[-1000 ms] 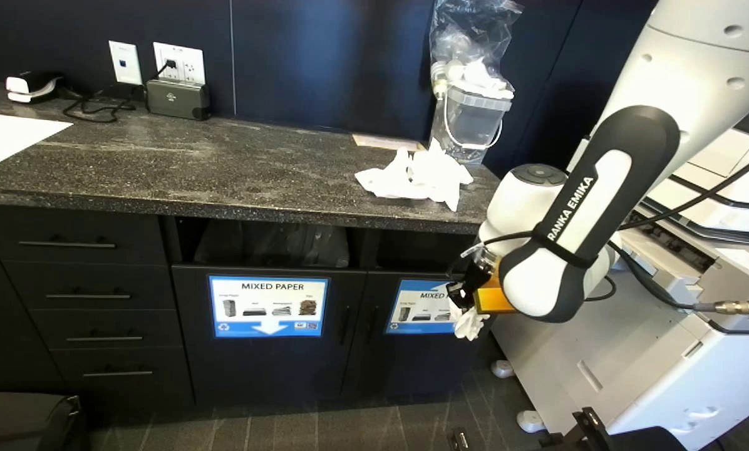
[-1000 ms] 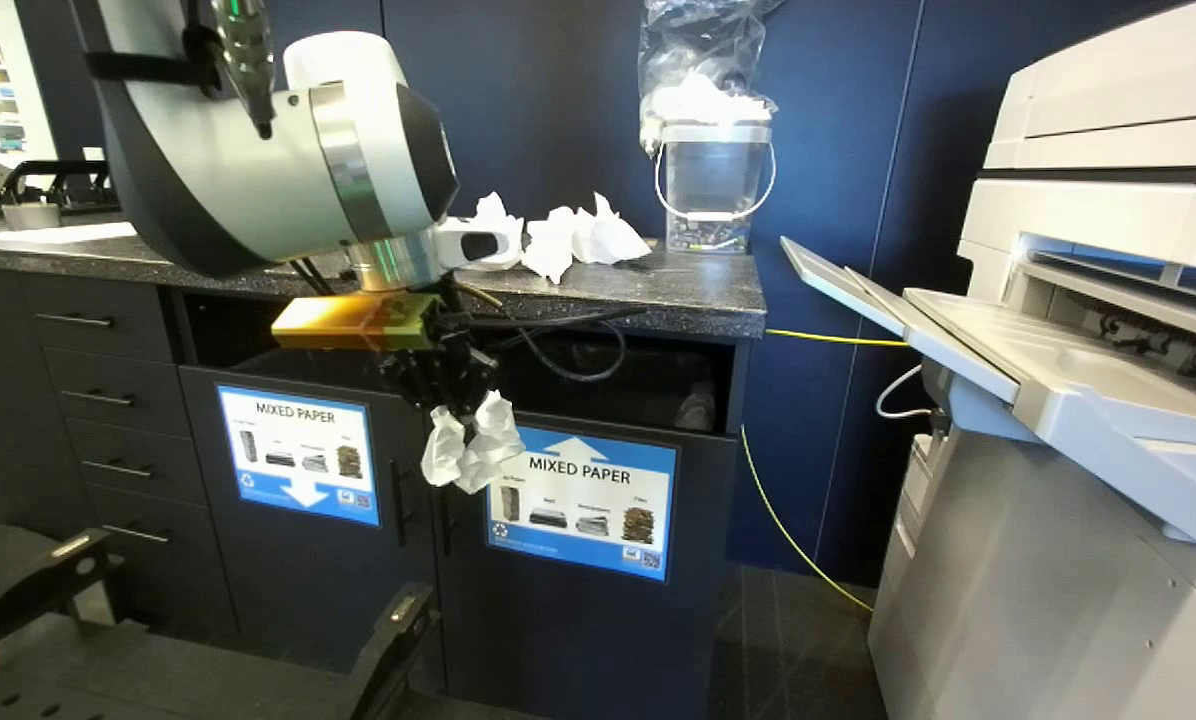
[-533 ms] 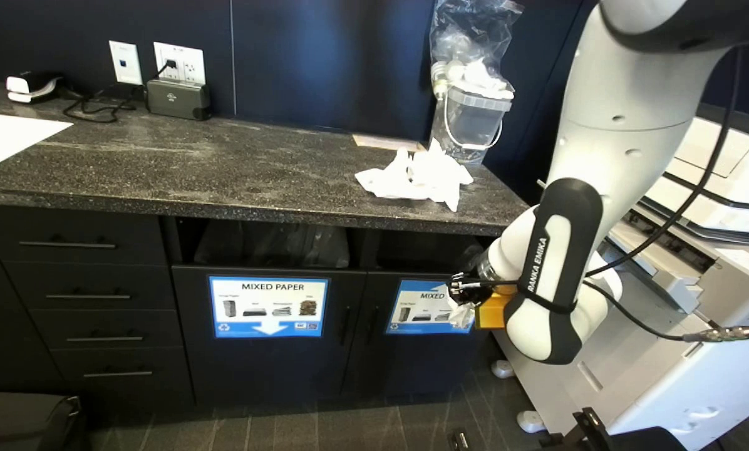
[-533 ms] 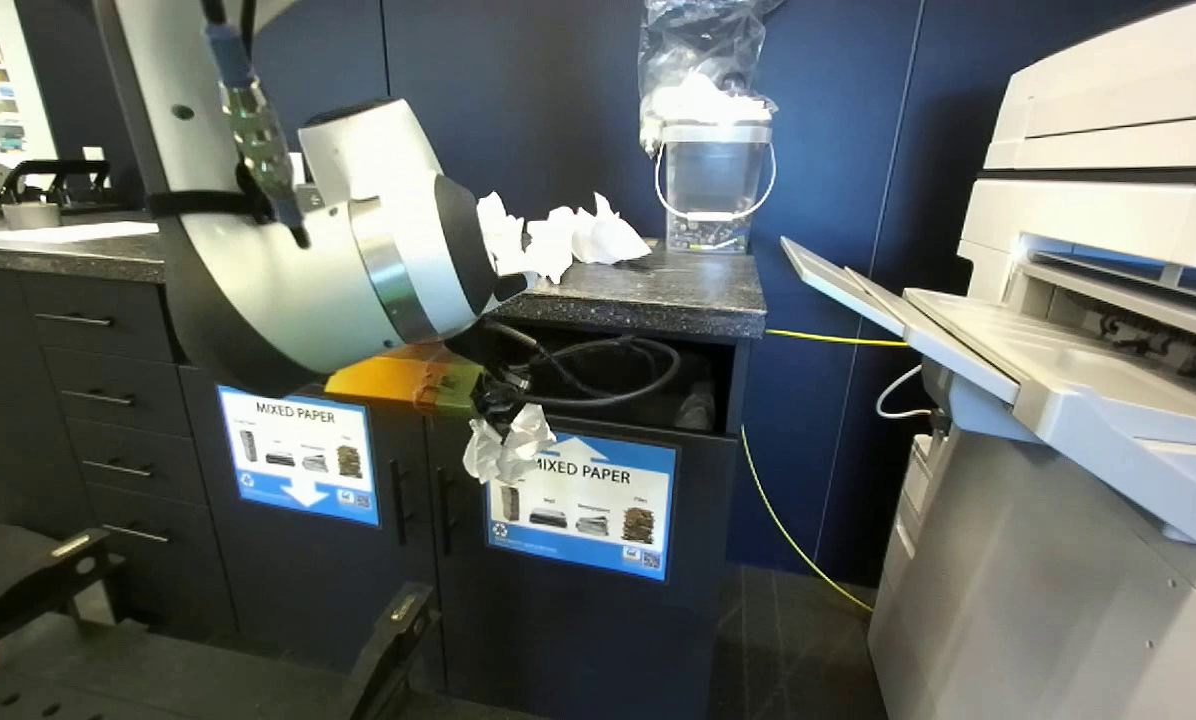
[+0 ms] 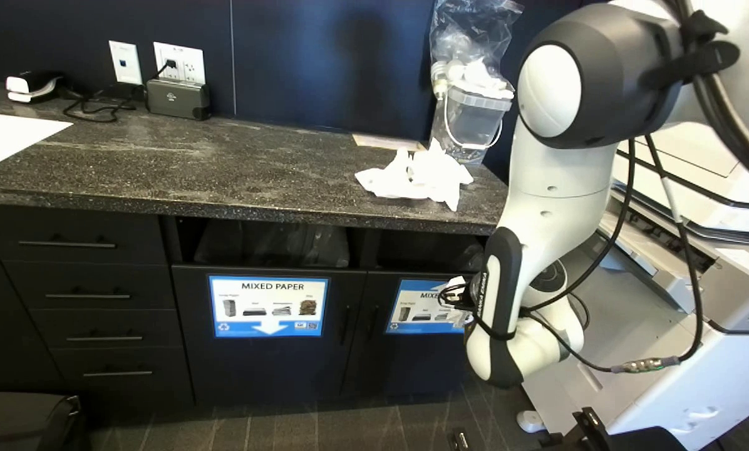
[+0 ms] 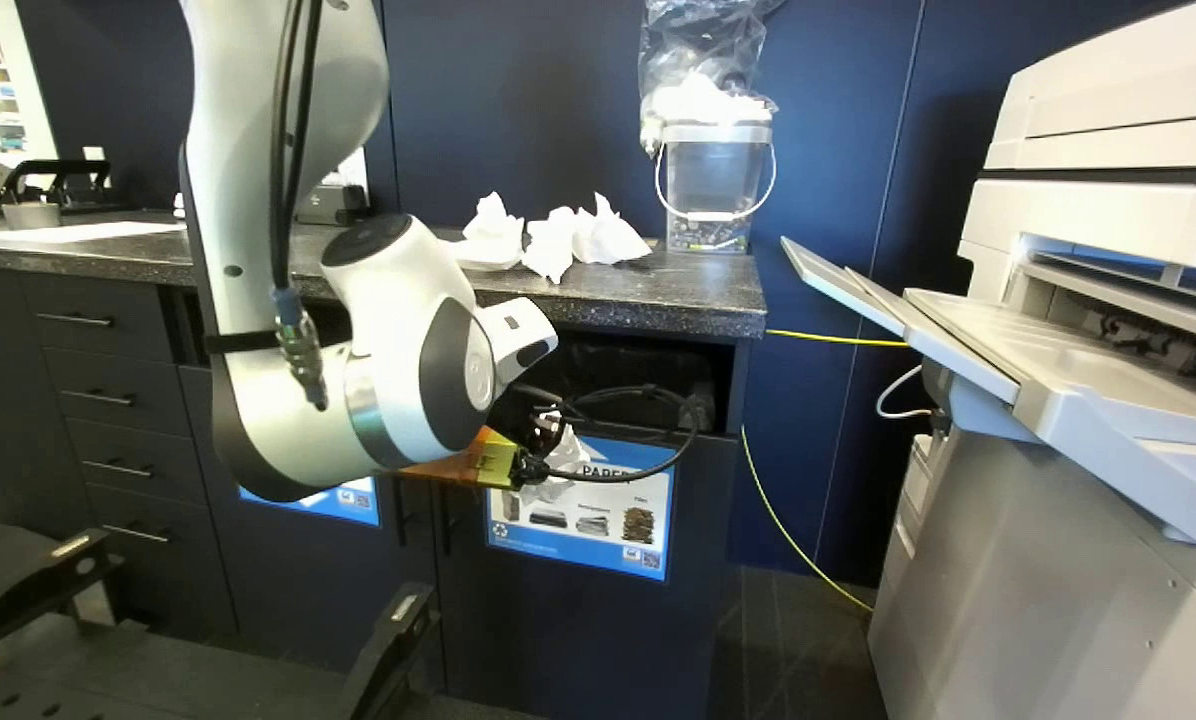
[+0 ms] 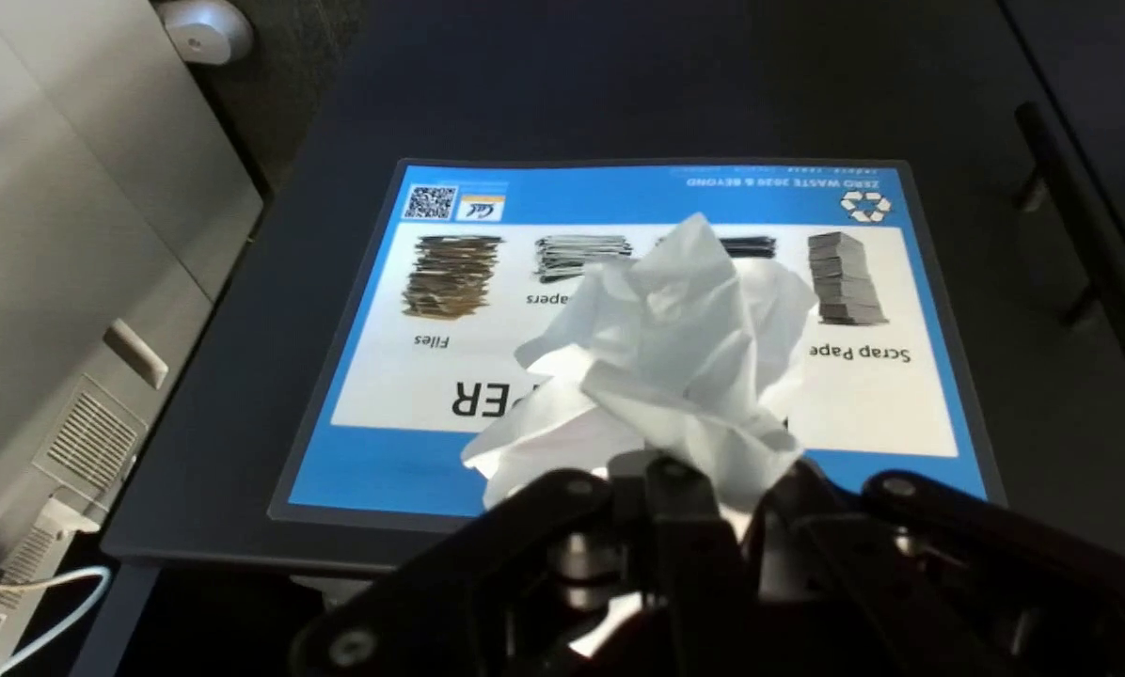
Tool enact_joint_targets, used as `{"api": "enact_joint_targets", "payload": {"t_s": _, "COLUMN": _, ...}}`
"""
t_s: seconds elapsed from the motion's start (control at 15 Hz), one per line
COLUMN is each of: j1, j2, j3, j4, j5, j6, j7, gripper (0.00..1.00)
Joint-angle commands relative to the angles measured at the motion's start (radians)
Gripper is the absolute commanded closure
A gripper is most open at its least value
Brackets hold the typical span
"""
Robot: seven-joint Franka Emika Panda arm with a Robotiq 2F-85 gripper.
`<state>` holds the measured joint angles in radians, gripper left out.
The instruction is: Put the white piece of paper at the right in the right bin
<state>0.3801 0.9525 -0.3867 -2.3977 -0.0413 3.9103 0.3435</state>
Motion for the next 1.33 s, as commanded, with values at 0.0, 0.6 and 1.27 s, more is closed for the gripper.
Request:
{"api": "enact_joint_targets", "payload": {"t_s": 0.0, "j1": -0.168, "j2": 0.101, "j3": 0.143, "j4": 0.122, "j5": 0.120, "j6": 0.168, "j7": -0.221, "gripper": 0.98}}
{"api": "enact_joint_targets", "payload": {"t_s": 0.6, "j1": -0.320, "j2": 0.214, "j3": 0.216, "j4": 0.311, "j5": 0.082, "j6": 0.379, "j7": -0.439, "gripper": 0.98}}
{"api": "enact_joint_targets", "payload": {"t_s": 1.27, "j1": -0.395, "j2": 0.250, "j3": 0.220, "j4": 0.507, "j5": -0.056, "j6": 0.316, "j7": -0.484, "gripper": 0.98}}
